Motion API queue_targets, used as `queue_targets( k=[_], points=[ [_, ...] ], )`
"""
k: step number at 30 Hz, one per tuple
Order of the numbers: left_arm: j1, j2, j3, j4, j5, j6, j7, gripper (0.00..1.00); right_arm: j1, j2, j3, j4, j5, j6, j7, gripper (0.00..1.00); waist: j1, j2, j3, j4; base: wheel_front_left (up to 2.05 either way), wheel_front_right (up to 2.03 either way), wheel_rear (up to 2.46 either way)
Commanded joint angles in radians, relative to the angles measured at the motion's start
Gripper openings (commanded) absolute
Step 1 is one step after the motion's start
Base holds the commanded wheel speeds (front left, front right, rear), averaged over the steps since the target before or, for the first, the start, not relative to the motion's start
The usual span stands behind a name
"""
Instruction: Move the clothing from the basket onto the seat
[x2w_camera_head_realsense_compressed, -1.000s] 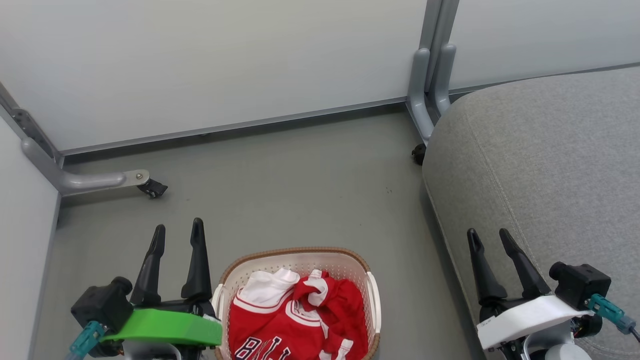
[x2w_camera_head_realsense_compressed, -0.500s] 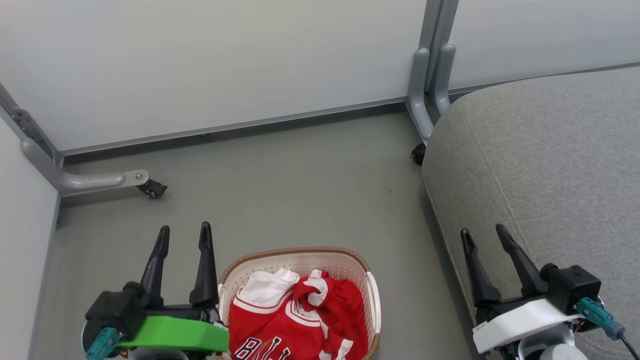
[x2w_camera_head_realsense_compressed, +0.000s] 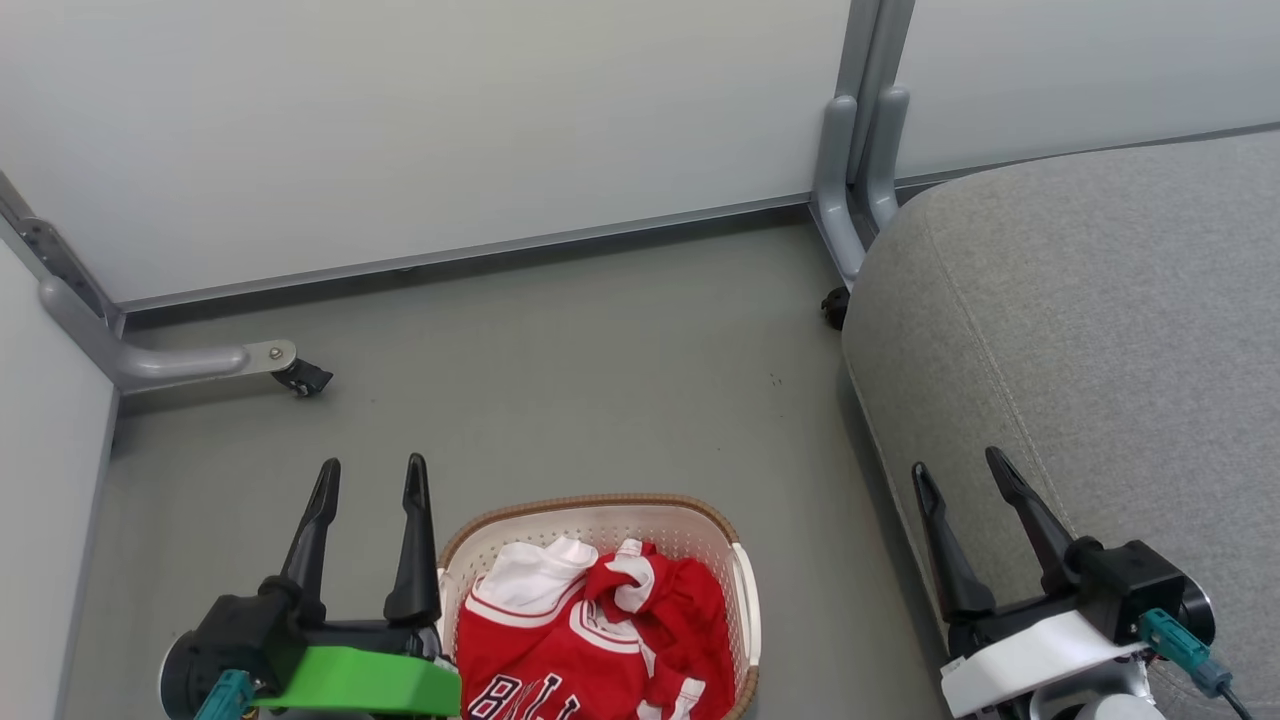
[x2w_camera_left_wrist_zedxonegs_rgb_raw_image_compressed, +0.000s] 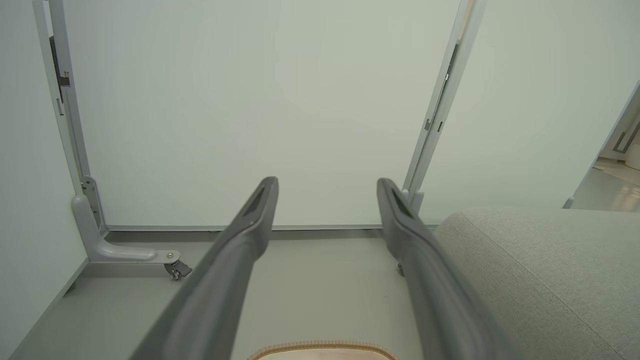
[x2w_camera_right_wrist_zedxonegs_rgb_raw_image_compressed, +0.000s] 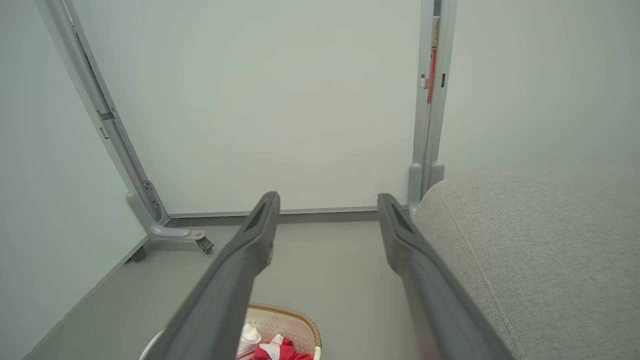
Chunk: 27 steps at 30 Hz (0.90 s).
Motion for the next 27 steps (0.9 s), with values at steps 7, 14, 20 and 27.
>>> queue_targets(
  k=[7,14,20,27],
  points=[
    [0.017,0.007,-0.010,-0.010,0.066,0.011,-0.019,1.00,0.015,-0.006,0.003,-0.018,-0.069,0.000,-0.020,1.00,0.0000,0.0000,0.002,0.000,0.00,0.00,0.00],
    [0.017,0.007,-0.021,-0.019,0.113,0.016,-0.031,1.00,0.013,-0.007,0.005,-0.027,-0.112,0.000,-0.031,1.00,0.0000,0.0000,0.009,-0.001,0.00,0.00,0.00],
    [0.019,0.007,-0.021,-0.019,0.134,0.014,-0.034,1.00,0.017,-0.007,0.007,-0.028,-0.128,0.000,-0.036,1.00,0.0000,0.0000,0.010,0.000,0.00,0.00,0.00],
    [0.021,0.007,-0.022,-0.018,0.132,0.013,-0.034,1.00,0.018,-0.007,0.006,-0.031,-0.129,0.000,-0.036,1.00,0.0000,0.0000,0.008,0.002,0.00,0.00,0.00]
  ],
)
